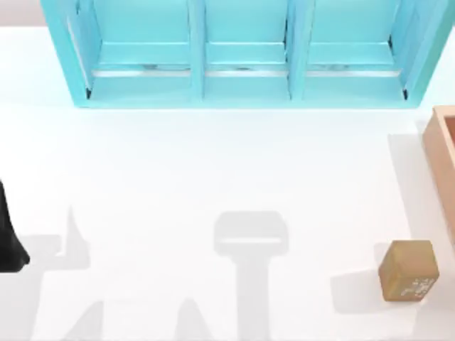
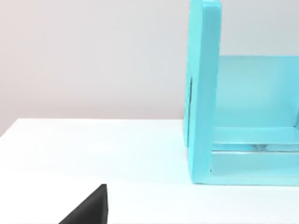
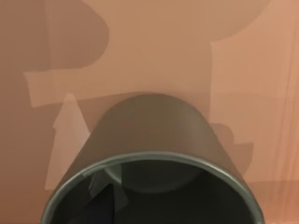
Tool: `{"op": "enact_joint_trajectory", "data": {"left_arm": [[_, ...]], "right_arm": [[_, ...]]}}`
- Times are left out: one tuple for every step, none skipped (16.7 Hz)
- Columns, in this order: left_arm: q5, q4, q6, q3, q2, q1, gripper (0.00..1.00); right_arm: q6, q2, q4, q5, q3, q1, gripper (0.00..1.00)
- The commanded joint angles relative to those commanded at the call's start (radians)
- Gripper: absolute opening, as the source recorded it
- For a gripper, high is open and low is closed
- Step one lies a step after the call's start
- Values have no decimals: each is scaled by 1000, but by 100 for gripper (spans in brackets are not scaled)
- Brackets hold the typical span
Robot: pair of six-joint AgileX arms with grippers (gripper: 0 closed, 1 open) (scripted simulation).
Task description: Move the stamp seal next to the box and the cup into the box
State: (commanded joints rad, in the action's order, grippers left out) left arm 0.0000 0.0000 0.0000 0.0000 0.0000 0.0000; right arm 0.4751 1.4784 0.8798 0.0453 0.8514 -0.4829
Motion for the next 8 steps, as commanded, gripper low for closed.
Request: {"op": "enact_joint_trajectory", "data": {"left_arm": [[0,0,0,0,0,0,100],[0,0,0,0,0,0,100],[0,0,0,0,0,0,100],[0,0,0,0,0,0,100],[0,0,0,0,0,0,100],[0,0,0,0,0,0,100],[0,0,0,0,0,0,100],[0,0,0,0,0,0,100]], "right_arm": [[0,-3,13,0,13,-1,100],[0,-6,37,0,36,-2,100],[0,-10,71,1,66,-5,100],[0,-14,114,1,101,-7,100],[2,-20,162,1,138,-9,100],[3,-27,211,1,175,-9,100],[4,-37,263,1,213,-9,100],[5,-47,313,1,251,-8,100]]}}
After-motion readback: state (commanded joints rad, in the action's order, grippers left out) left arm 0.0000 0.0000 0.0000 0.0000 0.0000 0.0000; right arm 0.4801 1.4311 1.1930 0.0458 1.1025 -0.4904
